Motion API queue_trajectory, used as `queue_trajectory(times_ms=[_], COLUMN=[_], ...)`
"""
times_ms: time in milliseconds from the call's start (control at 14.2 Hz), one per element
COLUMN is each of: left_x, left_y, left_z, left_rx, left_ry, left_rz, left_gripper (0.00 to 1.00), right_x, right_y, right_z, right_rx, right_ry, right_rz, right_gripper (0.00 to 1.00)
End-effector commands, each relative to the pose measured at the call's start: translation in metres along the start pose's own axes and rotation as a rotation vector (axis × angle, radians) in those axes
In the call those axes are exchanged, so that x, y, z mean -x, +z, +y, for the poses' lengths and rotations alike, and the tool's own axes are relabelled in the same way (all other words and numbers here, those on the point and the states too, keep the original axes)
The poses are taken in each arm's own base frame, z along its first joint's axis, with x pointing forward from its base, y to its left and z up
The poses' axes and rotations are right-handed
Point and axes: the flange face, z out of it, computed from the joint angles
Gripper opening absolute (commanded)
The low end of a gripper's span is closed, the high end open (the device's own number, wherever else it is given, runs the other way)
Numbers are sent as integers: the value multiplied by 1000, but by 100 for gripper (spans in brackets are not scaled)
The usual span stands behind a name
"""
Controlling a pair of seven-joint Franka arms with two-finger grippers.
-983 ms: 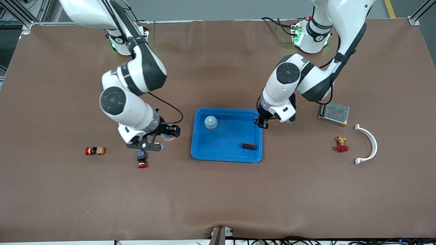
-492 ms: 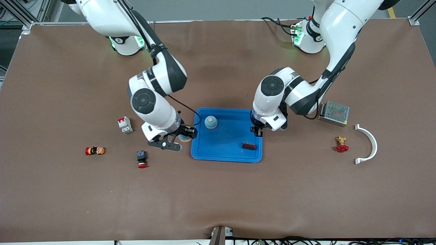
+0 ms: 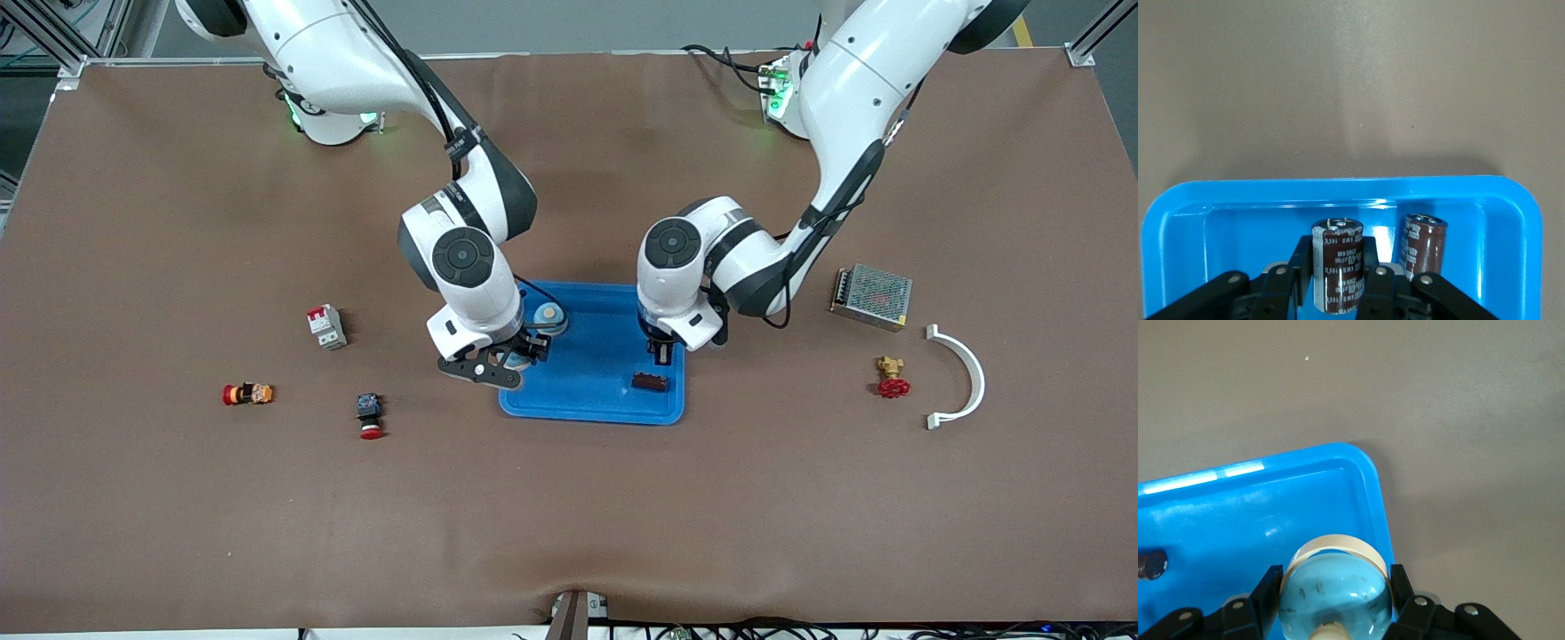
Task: Place electrolytic capacitor and blue bell in tray
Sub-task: 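Lower both items into the tray and open both grippers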
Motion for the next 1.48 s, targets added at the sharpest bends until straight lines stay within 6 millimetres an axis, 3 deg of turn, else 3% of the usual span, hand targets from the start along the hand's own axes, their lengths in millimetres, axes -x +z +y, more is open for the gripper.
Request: queue_trajectory(times_ms=[0, 351, 702, 1405], left_x=[4, 6, 9, 16], left_y=[1, 2, 5, 12], left_z=[7, 6, 4, 0], left_rx=[16, 16, 14, 9], left_ry=[-7, -12, -9, 1], left_rz=[27, 27, 23, 15], left_gripper=[0, 0, 0, 0], right_x=[-4, 11, 20, 37], right_y=[12, 56, 81, 101], right_z=[-8, -22, -32, -37], right_rx=[-8, -28, -39, -9], right_ry=[34, 30, 49, 14], right_rz=[32, 51, 60, 66], right_gripper=[58, 58, 58, 59])
